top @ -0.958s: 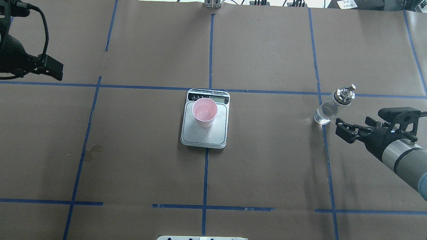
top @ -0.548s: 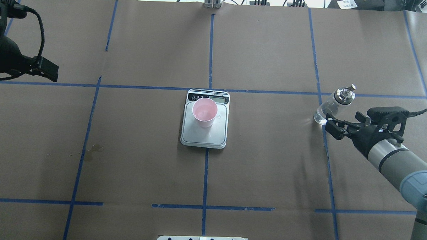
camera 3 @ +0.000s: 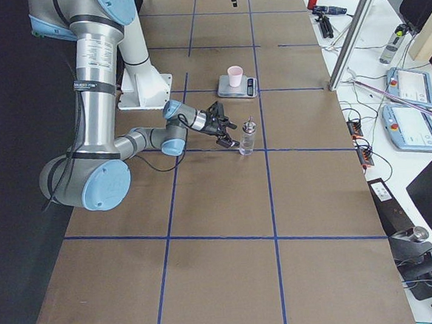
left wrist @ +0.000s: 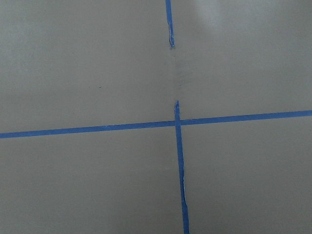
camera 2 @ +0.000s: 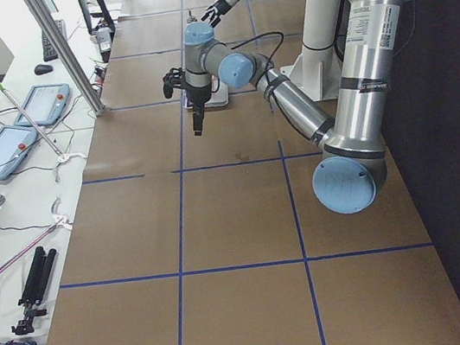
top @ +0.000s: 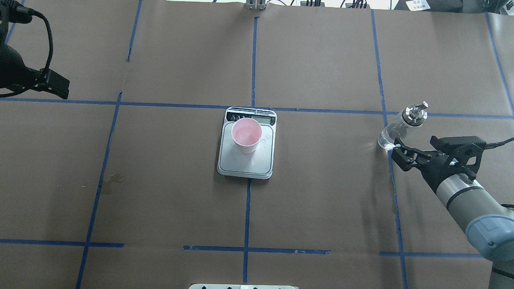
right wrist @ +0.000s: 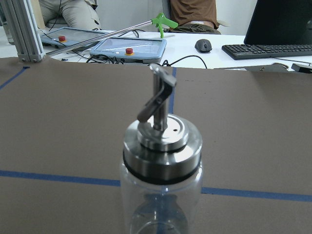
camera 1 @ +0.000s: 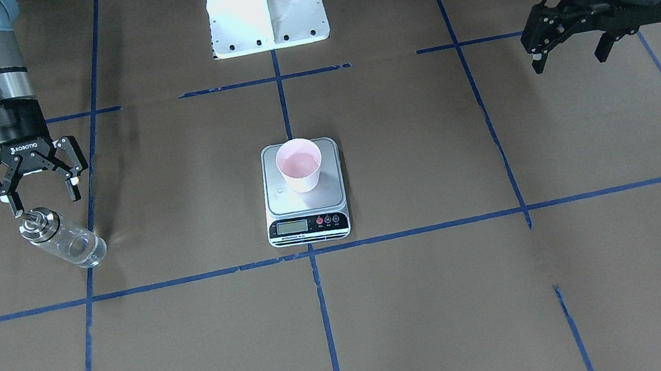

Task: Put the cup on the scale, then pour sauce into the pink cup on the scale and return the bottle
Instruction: 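Close the right gripper around the glass sauce bottle while the left arm retracts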

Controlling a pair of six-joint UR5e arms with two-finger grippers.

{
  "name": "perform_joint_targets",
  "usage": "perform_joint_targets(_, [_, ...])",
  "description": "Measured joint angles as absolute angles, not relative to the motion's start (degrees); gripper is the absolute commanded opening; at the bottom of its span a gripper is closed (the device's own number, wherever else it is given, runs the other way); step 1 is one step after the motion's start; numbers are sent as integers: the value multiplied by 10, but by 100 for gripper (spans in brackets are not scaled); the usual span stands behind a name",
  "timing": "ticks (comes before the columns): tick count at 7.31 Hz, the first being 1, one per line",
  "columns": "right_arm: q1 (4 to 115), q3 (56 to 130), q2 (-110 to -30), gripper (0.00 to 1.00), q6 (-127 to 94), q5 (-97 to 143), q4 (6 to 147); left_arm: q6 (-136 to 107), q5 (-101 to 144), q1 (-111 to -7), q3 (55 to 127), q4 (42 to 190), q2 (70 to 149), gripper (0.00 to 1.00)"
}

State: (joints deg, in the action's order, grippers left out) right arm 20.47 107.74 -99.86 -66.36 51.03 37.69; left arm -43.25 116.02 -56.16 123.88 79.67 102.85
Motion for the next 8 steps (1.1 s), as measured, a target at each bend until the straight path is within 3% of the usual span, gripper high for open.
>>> perform_joint_targets(5, [196,974,-949,100,-651,481,299,-432,1159,-560,1236,797,1030,100])
perform_joint_targets(8, [196,956,-940,100,-630,476,268,-432,1159,-560,1236,797,1030,100])
